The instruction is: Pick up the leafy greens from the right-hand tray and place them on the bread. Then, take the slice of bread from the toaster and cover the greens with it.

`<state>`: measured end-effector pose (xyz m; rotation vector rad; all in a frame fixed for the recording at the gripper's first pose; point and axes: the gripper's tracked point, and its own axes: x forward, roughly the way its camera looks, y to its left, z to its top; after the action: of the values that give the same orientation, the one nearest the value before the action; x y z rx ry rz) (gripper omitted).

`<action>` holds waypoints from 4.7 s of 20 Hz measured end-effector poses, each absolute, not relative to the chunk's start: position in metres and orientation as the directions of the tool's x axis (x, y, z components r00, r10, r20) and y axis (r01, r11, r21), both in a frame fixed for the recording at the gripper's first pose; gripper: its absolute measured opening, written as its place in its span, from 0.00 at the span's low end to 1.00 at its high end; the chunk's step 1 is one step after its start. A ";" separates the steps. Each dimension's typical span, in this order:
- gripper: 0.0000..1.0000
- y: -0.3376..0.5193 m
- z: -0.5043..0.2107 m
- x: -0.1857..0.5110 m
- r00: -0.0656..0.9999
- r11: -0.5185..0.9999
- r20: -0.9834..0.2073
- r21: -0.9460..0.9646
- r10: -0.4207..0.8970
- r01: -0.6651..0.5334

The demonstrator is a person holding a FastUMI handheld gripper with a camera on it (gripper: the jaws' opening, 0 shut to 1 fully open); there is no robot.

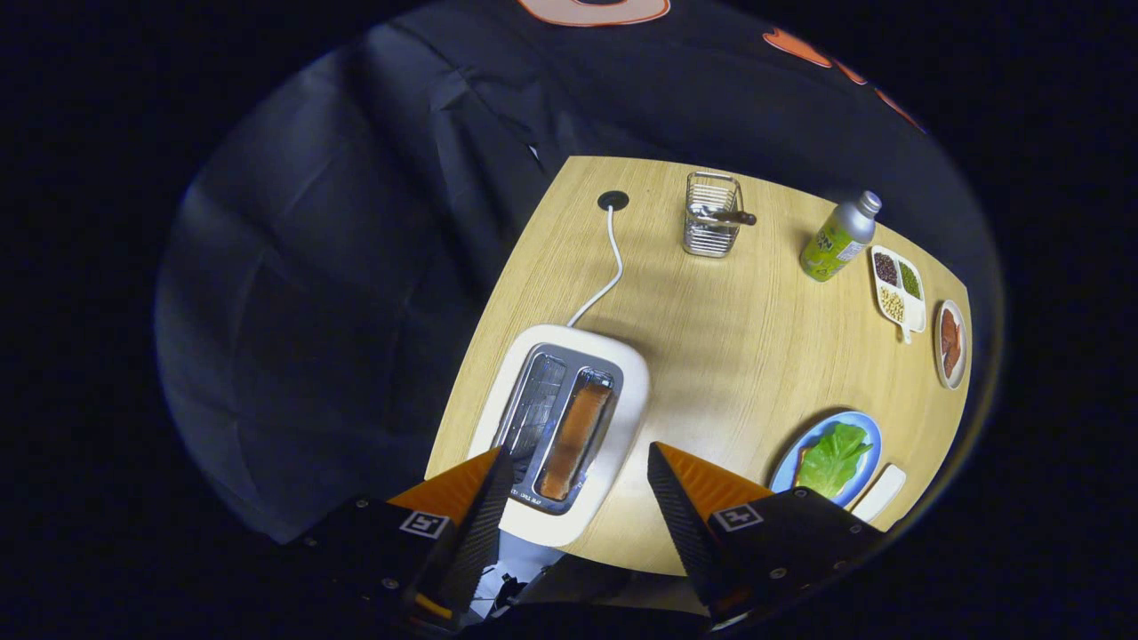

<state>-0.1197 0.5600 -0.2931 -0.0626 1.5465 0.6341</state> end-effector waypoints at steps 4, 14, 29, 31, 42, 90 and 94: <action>0.79 0.573 -0.307 -0.124 -0.153 0.857 -0.942 0.335 0.298 -0.392; 0.25 0.568 -0.334 -0.128 -0.169 0.890 -0.967 0.241 0.189 -0.387; 0.14 0.524 -0.242 -0.102 -0.069 0.800 -0.843 0.530 0.534 -0.282; 0.14 0.506 -0.235 -0.096 -0.033 0.796 -0.835 0.535 0.549 -0.282; 0.14 0.392 -0.239 -0.080 0.065 0.791 -0.800 0.574 0.597 -0.211; 0.98 0.156 -0.278 -0.026 0.498 0.916 -0.769 0.330 0.400 -0.227; 0.99 0.146 -0.204 -0.003 0.647 0.924 -0.660 0.267 0.382 -0.273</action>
<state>-0.0029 0.1456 -0.2043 0.1477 0.7839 0.3741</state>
